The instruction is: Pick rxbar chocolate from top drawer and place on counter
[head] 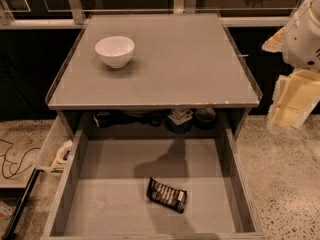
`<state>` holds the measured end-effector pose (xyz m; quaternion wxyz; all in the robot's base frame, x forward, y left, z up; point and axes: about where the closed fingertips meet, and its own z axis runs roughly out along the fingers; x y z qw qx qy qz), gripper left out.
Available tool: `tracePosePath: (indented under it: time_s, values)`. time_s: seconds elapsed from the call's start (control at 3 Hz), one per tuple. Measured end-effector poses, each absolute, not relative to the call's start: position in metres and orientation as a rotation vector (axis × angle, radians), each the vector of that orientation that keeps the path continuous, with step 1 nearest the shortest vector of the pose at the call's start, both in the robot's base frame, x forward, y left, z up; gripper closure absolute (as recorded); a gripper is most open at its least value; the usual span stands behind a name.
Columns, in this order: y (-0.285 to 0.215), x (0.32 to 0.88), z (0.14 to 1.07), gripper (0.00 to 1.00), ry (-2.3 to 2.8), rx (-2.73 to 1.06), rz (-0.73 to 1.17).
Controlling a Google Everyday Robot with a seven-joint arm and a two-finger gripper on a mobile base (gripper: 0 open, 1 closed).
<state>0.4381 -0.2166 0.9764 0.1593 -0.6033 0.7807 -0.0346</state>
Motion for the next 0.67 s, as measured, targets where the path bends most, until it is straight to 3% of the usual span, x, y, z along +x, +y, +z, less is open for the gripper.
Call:
tracePosePath:
  time_s: [0.67]
  values:
    - [-0.222,0.418,0.966,0.00,2.216,-1.741,-0.042]
